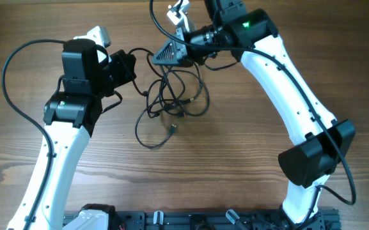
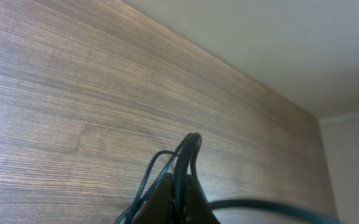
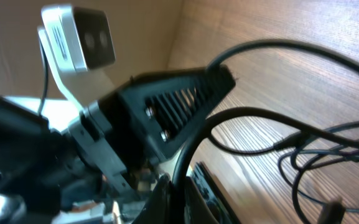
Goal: Untangle cables
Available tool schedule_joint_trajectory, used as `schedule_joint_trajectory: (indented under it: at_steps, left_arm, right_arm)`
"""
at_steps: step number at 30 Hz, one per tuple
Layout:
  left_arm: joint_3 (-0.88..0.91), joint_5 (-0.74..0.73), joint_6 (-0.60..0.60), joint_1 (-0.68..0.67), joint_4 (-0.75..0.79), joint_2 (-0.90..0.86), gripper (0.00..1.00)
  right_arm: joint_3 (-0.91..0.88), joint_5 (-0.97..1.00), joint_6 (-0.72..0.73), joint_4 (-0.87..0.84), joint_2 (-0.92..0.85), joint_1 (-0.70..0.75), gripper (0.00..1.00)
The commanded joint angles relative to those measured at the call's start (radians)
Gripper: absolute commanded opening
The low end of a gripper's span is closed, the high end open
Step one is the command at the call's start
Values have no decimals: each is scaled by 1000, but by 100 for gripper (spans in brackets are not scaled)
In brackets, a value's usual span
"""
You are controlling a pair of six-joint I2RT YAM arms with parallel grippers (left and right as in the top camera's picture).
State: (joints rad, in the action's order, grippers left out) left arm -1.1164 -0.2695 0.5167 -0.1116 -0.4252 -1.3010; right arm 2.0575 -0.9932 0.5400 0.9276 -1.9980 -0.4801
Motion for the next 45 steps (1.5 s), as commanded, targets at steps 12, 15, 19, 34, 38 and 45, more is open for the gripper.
schedule_joint_trajectory:
  at_steps: [12,15,19,34,38,45]
  left_arm:
    - [0,89,-16,-4,3,11,4]
    - [0,89,-16,-4,3,2,4]
    - [1,89,-16,-4,3,2,4]
    - [-1,-48,-3,-4,32,30,4]
    - [-1,-184,132,-5,100,116,4]
    - [-1,-78,199,-4,145,230,4]
  right_arm:
    - [9,-24,-238,376,-3,46,4]
    - [9,-198,-312,406,-3,46,4]
    - [9,-312,-196,300,-3,45,4]
    - [9,343,360,-94,-7,20,4]
    - [9,437,366,-98,-8,9,5]
    - [9,428,371,-135,-8,-39,4]
